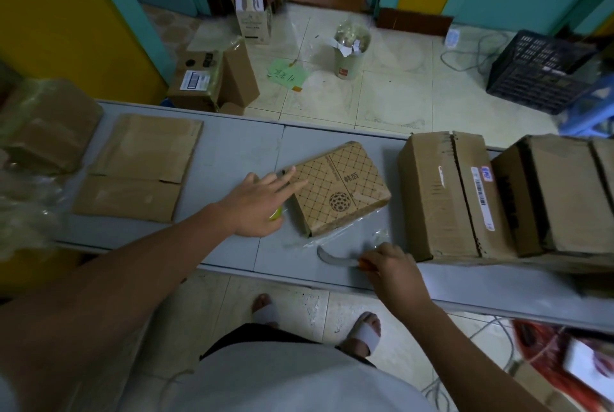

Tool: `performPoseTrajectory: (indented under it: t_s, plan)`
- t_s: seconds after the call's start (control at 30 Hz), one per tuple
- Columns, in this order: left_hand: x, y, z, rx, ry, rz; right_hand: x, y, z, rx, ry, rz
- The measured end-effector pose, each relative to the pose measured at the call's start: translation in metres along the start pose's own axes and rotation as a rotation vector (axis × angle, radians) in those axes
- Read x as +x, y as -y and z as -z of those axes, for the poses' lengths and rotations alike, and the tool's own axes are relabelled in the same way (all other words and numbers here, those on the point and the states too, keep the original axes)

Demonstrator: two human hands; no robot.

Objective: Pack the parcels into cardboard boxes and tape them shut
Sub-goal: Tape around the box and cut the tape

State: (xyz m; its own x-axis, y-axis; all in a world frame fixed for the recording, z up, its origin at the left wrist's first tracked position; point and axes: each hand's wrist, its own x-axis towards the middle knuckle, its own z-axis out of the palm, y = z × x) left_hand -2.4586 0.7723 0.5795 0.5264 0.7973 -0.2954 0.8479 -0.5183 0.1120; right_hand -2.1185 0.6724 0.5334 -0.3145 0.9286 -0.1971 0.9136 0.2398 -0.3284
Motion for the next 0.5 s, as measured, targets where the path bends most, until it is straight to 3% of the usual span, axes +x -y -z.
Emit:
performPoseTrajectory:
  t_s: [0.27,0.4,0.5]
  plan:
    - [-0.022,0.005,-0.027,-0.058,-0.16,0.089,-0.002,0.009,-0.004,-0.026,-0.11,-0.072]
    - [-0.035,0.016,-0.045,-0.034,-0.133,0.161,-0.003,0.012,0.002,-0.005,-0.12,-0.149]
    - [-0.04,0.024,-0.053,-0.048,-0.083,0.213,0.011,0.015,0.012,0.123,-0.192,-0.091]
